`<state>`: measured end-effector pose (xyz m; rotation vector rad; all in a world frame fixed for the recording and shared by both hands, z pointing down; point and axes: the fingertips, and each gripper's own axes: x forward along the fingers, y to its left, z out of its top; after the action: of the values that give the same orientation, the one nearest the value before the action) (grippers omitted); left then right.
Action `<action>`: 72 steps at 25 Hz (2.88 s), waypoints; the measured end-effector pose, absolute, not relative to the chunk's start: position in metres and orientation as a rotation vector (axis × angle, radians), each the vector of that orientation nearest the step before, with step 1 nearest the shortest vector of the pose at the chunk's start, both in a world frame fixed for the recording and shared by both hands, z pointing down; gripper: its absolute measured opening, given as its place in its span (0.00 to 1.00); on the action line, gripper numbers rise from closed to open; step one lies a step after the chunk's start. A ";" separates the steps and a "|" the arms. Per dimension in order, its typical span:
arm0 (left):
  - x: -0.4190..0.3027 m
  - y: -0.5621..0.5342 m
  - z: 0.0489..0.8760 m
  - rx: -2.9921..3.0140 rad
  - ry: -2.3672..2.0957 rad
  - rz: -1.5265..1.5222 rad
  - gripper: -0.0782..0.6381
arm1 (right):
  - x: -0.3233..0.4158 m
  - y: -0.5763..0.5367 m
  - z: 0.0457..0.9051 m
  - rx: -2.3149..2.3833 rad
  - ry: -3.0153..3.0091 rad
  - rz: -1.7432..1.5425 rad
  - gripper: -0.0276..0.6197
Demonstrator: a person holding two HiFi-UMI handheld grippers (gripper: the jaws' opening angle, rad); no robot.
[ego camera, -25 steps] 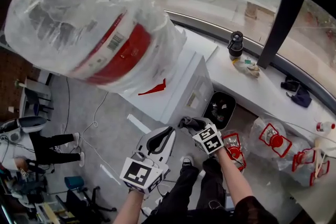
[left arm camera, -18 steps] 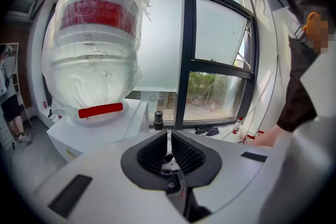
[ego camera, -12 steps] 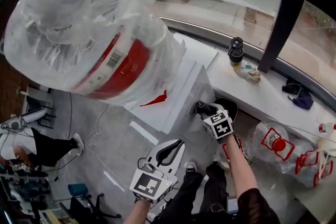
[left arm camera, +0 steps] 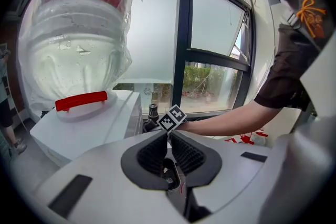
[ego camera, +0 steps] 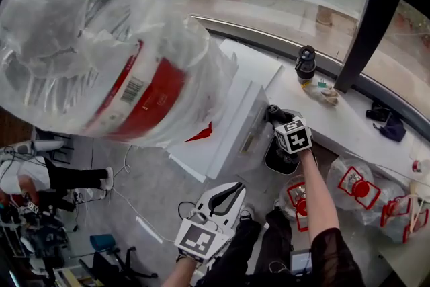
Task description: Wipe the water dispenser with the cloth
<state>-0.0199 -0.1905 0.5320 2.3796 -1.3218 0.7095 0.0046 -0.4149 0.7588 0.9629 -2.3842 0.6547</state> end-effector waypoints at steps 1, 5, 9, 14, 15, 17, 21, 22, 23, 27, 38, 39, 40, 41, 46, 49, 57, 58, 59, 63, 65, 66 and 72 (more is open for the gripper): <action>-0.019 -0.191 0.534 2.379 -1.318 0.712 0.14 | 0.007 -0.421 0.760 0.975 -2.378 0.655 0.20; -0.017 -0.193 0.542 2.368 -1.305 0.710 0.14 | 0.018 -0.439 0.766 1.021 -2.361 0.657 0.20; -0.018 -0.194 0.548 2.365 -1.297 0.715 0.14 | 0.032 -0.434 0.774 1.054 -2.351 0.669 0.20; -0.020 -0.195 0.562 2.374 -1.281 0.754 0.14 | 0.046 -0.380 0.805 1.017 -2.316 0.736 0.20; -0.020 -0.196 0.564 2.371 -1.280 0.748 0.14 | 0.046 -0.365 0.813 0.999 -2.309 0.751 0.20; -0.019 -0.197 0.569 2.369 -1.276 0.746 0.14 | 0.044 -0.337 0.826 0.955 -2.300 0.773 0.20; -0.014 -0.199 0.575 2.378 -1.271 0.733 0.14 | 0.029 -0.284 0.848 0.850 -2.294 0.797 0.20; -0.014 -0.199 0.577 2.380 -1.267 0.738 0.14 | 0.022 -0.271 0.854 0.817 -2.296 0.798 0.20; -0.014 -0.199 0.580 2.381 -1.262 0.747 0.14 | 0.015 -0.259 0.859 0.780 -2.297 0.796 0.20; -0.015 -0.199 0.592 2.380 -1.251 0.768 0.14 | -0.017 -0.224 0.876 0.642 -2.322 0.787 0.20; -0.011 -0.194 0.606 2.404 -1.215 0.806 0.14 | -0.052 -0.206 0.912 0.553 -2.329 0.788 0.20; -0.009 -0.193 0.606 2.405 -1.206 0.811 0.14 | -0.051 -0.213 0.913 0.585 -2.327 0.805 0.20; -0.007 -0.193 0.606 2.407 -1.199 0.814 0.14 | -0.049 -0.223 0.912 0.618 -2.324 0.823 0.20; -0.004 -0.194 0.606 2.409 -1.194 0.814 0.14 | -0.046 -0.233 0.910 0.649 -2.320 0.835 0.20; 0.007 -0.199 0.601 2.424 -1.169 0.819 0.14 | -0.033 -0.294 0.890 0.754 -2.325 0.771 0.20; 0.011 -0.203 0.596 2.433 -1.168 0.814 0.14 | -0.025 -0.334 0.878 0.792 -2.342 0.707 0.20; 0.008 -0.205 0.588 2.435 -1.169 0.815 0.14 | 0.010 -0.411 0.854 0.947 -2.291 0.654 0.20; 0.007 -0.205 0.588 2.431 -1.173 0.815 0.14 | 0.014 -0.418 0.851 0.969 -2.288 0.665 0.20; 0.005 -0.205 0.588 2.428 -1.177 0.813 0.14 | 0.018 -0.424 0.848 0.990 -2.288 0.671 0.20; -0.001 -0.204 0.588 2.423 -1.194 0.805 0.14 | 0.025 -0.433 0.843 1.033 -2.284 0.660 0.20; -0.004 -0.201 0.587 2.419 -1.197 0.807 0.14 | 0.027 -0.429 0.838 1.049 -2.288 0.660 0.20; -0.005 -0.200 0.587 2.417 -1.198 0.806 0.14 | 0.028 -0.424 0.835 1.052 -2.295 0.670 0.20; -0.010 -0.190 0.577 2.424 -1.215 0.779 0.14 | 0.045 -0.385 0.804 1.092 -2.332 0.727 0.20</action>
<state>-0.0097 -0.1900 0.5769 2.4244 -1.2151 0.7790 0.0453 -0.3851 0.8044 1.0922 -2.3320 0.7267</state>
